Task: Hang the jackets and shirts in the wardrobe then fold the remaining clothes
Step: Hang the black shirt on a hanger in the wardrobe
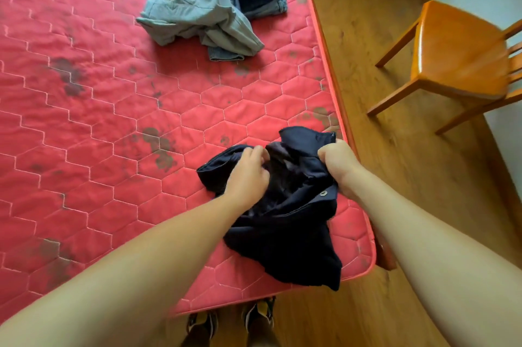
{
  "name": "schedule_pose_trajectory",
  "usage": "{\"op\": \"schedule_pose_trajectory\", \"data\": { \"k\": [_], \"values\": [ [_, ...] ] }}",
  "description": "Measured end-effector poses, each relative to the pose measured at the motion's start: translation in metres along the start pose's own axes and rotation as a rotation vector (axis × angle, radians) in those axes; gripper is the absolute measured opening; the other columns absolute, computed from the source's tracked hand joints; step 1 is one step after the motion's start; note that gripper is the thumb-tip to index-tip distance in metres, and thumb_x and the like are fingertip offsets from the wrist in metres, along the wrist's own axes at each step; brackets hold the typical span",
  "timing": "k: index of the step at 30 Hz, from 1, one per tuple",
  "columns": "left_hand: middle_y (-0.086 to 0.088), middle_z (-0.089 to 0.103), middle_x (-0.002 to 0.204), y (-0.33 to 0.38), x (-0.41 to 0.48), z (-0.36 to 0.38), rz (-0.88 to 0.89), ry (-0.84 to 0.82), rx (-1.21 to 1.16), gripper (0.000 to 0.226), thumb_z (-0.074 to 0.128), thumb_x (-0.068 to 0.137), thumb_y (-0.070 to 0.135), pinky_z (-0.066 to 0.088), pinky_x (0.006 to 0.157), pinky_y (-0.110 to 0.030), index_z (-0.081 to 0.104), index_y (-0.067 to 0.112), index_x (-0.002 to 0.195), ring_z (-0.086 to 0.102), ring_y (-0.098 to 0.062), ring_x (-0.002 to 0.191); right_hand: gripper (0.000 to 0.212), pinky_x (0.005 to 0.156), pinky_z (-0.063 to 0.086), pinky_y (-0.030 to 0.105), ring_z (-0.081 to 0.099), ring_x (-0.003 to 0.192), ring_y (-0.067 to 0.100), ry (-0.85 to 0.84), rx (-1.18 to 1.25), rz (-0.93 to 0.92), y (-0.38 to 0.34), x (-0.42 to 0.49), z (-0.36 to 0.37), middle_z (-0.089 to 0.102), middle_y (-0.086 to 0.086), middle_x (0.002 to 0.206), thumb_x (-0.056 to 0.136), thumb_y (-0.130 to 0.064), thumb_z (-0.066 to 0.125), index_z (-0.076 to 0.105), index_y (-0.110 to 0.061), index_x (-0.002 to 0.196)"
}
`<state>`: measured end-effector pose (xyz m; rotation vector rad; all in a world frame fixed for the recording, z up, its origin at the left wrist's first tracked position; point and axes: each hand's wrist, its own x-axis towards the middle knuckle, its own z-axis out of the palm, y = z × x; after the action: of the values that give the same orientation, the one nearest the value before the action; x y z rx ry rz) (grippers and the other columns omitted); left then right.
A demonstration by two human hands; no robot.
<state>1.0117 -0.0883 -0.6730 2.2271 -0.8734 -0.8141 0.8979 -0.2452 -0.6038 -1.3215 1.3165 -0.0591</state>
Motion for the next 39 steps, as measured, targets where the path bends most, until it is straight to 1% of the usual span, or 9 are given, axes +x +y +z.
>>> {"op": "schedule_pose_trajectory", "data": {
  "k": [3, 6, 9, 13, 15, 18, 27, 35, 39],
  "values": [
    [-0.005, 0.044, 0.125, 0.025, 0.01, -0.05, -0.042, 0.013, 0.018, 0.068, 0.064, 0.083, 0.021, 0.045, 0.097, -0.047, 0.039, 0.031, 0.145, 0.049, -0.028, 0.115, 0.02, 0.054, 0.019, 0.035, 0.024, 0.058, 0.016, -0.198, 0.01, -0.115, -0.047, -0.049, 0.0, 0.029, -0.003, 0.058, 0.049, -0.009, 0.043, 0.033, -0.023, 0.057],
    [-0.001, 0.05, 0.139, 0.052, 0.012, -0.091, 0.02, -0.128, 0.14, 0.079, 0.062, 0.066, 0.054, 0.039, 0.107, -0.05, 0.052, 0.034, 0.141, 0.042, -0.026, 0.131, 0.022, 0.057, 0.013, 0.04, 0.019, 0.06, 0.018, -0.32, 0.024, -0.18, -0.098, -0.098, -0.006, 0.025, 0.0, 0.061, 0.048, -0.009, 0.045, 0.031, -0.025, 0.054],
    [-0.002, 0.068, 0.12, 0.083, 0.004, -0.125, 0.14, -0.161, 0.012, 0.065, 0.059, 0.06, 0.054, 0.048, 0.098, -0.042, 0.069, 0.022, 0.115, 0.06, -0.022, 0.114, 0.021, 0.057, 0.015, 0.039, 0.023, 0.06, 0.02, -0.358, 0.036, -0.243, -0.144, -0.141, -0.02, 0.028, 0.003, 0.066, 0.051, -0.008, 0.048, 0.034, -0.023, 0.059],
    [0.001, 0.069, 0.089, 0.131, -0.02, -0.18, 0.238, -0.125, -0.127, 0.024, 0.054, 0.07, 0.022, 0.049, 0.079, -0.035, 0.062, 0.018, 0.092, 0.058, -0.012, 0.083, 0.012, 0.053, 0.033, 0.029, 0.041, 0.062, 0.025, -0.352, 0.045, -0.318, -0.199, -0.195, -0.045, 0.04, 0.009, 0.073, 0.067, -0.002, 0.047, 0.044, -0.011, 0.074],
    [0.001, 0.055, 0.073, 0.155, -0.035, -0.214, 0.26, -0.053, -0.152, 0.011, 0.054, 0.078, 0.009, 0.04, 0.067, -0.035, 0.051, 0.019, 0.08, 0.046, -0.01, 0.069, 0.016, 0.055, 0.036, 0.03, 0.044, 0.069, 0.027, -0.297, 0.013, -0.371, -0.222, -0.218, -0.058, 0.043, 0.01, 0.076, 0.064, -0.005, 0.051, 0.048, -0.01, 0.079],
    [0.005, 0.043, 0.065, 0.184, -0.052, -0.27, 0.272, 0.018, -0.196, 0.032, 0.052, 0.089, -0.008, 0.031, 0.055, -0.026, 0.044, 0.02, 0.075, 0.037, -0.001, 0.055, 0.015, 0.06, 0.039, 0.031, 0.051, 0.071, 0.024, -0.183, -0.124, -0.477, -0.249, -0.253, -0.074, 0.052, 0.007, 0.075, 0.073, -0.004, 0.054, 0.055, -0.013, 0.085],
    [-0.004, 0.058, 0.078, 0.266, -0.114, -0.405, 0.479, 0.099, -0.019, 0.009, 0.062, 0.097, 0.021, 0.039, 0.059, -0.027, 0.058, 0.023, 0.088, 0.047, -0.011, 0.063, 0.018, 0.06, 0.052, 0.03, 0.06, 0.073, 0.024, 0.104, -0.167, -0.525, -0.298, -0.329, -0.083, 0.059, 0.006, 0.078, 0.084, -0.001, 0.048, 0.059, -0.015, 0.079],
    [-0.009, 0.064, 0.079, 0.331, -0.18, -0.498, 0.608, 0.226, 0.097, 0.005, 0.056, 0.099, 0.019, 0.039, 0.038, -0.027, 0.055, 0.02, 0.094, 0.048, -0.019, 0.05, 0.028, 0.054, 0.046, 0.029, 0.06, 0.072, 0.022, 0.292, -0.092, -0.659, -0.333, -0.363, -0.068, 0.063, 0.012, 0.1, 0.093, -0.01, 0.058, 0.051, -0.025, 0.115],
    [-0.002, 0.068, 0.09, 0.351, -0.207, -0.541, 0.686, 0.287, 0.257, 0.006, 0.057, 0.097, 0.017, 0.04, 0.056, -0.021, 0.056, 0.017, 0.104, 0.055, -0.012, 0.067, 0.009, 0.071, 0.051, 0.038, 0.063, 0.088, 0.025, 0.315, -0.32, -0.831, -0.345, -0.383, -0.036, 0.06, 0.009, 0.103, 0.103, -0.025, 0.047, 0.045, -0.029, 0.111]
  ]
}}
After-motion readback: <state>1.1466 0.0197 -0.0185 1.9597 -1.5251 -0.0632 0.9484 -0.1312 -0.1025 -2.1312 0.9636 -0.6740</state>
